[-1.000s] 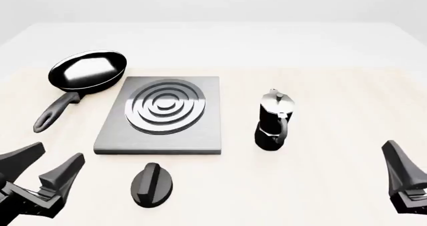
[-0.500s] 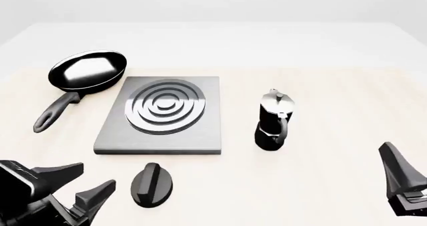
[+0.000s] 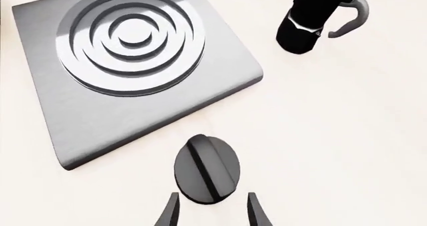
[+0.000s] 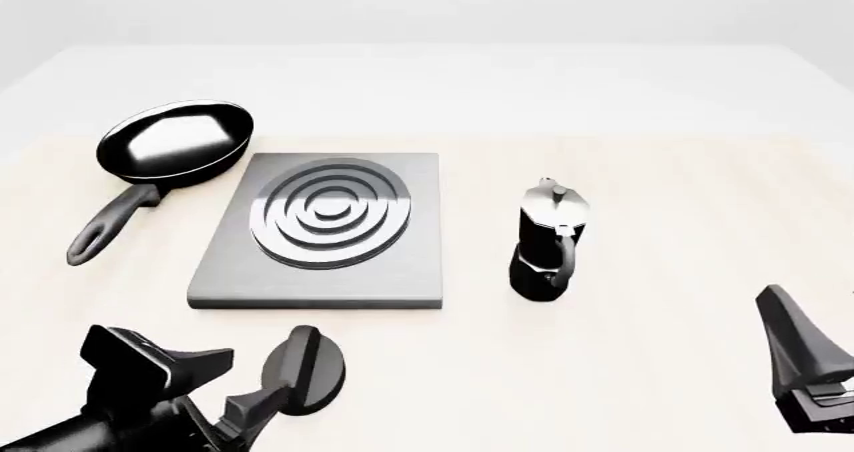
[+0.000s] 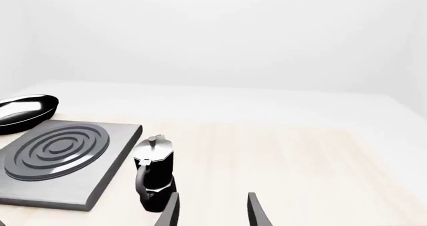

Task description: Turn on the stove and put the frying pan on it.

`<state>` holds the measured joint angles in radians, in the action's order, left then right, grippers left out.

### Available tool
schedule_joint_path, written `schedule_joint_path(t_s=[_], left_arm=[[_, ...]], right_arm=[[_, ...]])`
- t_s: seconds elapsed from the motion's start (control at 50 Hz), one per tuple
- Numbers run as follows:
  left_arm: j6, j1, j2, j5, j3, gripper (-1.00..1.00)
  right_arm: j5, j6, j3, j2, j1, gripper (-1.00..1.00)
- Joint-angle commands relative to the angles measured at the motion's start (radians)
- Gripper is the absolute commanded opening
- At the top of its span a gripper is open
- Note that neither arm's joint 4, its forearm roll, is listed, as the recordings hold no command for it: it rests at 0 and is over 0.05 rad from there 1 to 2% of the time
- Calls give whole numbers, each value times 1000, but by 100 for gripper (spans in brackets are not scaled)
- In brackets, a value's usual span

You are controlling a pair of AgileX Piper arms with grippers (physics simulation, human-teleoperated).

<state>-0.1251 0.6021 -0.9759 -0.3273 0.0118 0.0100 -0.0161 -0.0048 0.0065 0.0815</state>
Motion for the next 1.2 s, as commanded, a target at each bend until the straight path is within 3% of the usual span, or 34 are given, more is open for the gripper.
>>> schedule_joint_path(t_s=[0.02,0.26,0.46,0.86,1.12,1.2], left_arm=[[-14,17,-195,-185,-12,100],[-22,31,-383,-359,-12,100],[-26,32,-450,-422,-11,100],[-26,48,-471,-444,-10,100],[-43,139,-423,-400,-3,100],[-46,161,-457,-438,-3,100]], right_arm=[[3,1,-2,-1,-2,100],[3,3,-4,2,-7,100],[4,3,-3,2,-8,100],[9,6,-4,-1,-13,100],[16,7,-9,-5,-18,100],[18,7,-13,-5,-18,100]])
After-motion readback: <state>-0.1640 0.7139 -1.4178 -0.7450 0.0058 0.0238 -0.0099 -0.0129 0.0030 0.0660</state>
